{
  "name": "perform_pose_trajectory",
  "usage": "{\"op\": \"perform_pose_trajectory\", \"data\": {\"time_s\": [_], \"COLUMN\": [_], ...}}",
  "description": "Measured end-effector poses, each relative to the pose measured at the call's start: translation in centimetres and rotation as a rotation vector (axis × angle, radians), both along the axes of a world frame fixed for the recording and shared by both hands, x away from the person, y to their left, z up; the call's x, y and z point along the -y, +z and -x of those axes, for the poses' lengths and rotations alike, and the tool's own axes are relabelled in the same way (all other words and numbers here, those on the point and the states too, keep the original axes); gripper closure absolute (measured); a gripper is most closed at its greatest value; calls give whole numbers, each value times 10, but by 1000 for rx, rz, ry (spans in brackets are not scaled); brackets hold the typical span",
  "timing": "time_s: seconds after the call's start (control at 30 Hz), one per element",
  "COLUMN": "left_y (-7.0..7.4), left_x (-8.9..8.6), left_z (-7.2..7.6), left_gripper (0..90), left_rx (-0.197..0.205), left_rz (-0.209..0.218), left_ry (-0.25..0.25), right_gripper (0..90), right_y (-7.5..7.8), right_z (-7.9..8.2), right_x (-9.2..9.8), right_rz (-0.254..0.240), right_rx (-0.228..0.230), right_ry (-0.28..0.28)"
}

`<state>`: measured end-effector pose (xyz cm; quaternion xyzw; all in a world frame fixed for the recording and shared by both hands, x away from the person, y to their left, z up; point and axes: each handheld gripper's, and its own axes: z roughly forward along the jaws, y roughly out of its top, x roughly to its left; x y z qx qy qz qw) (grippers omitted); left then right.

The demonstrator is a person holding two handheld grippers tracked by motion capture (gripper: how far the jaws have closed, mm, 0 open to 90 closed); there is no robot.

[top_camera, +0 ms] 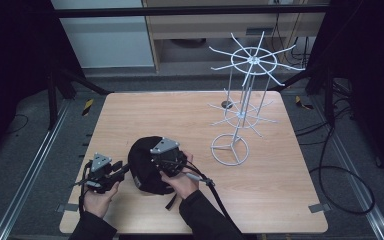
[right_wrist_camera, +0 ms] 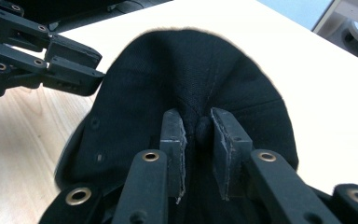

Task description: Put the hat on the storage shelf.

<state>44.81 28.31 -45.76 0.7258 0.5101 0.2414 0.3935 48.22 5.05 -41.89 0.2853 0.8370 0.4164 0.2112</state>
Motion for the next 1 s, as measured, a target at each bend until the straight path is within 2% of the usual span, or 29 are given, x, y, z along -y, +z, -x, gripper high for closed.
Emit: {"op": "perform_pose_trajectory", "data": {"time_s": [0.1, 0.27, 0.33, 0.4, 0.53, 0.6, 0.67, 0.83, 1.0], "left_y": [-2, 1, 2, 5, 11, 15, 20, 29, 36], "left_x": [-4, -11, -14, -17, -21, -21, -20, -12, 0], "left_z": [0, 4, 6, 8, 11, 13, 13, 9, 3], "left_gripper": [656, 643, 631, 619, 571, 545, 511, 449, 403], "left_rx": [-8, 9, 14, 26, 54, 74, 88, 106, 117], "left_rz": [14, 26, 38, 49, 69, 74, 77, 62, 29], "left_ry": [12, 34, 37, 36, 27, 5, -15, -72, -139], "right_gripper": [756, 718, 658, 594, 502, 481, 454, 442, 443], "right_y": [-10, -20, -20, -17, -3, 4, 10, 13, 6], "right_z": [-4, -8, -8, -7, 0, 3, 7, 19, 28], "right_x": [-11, -21, -21, -16, 4, 19, 38, 85, 124], "right_rz": [22, 51, 40, 3, -69, -95, -119, -147, -134], "right_rx": [-2, -11, -7, 2, 36, 48, 41, 26, 23], "right_ry": [8, 8, 9, 11, 23, 20, 18, -9, -54]}}
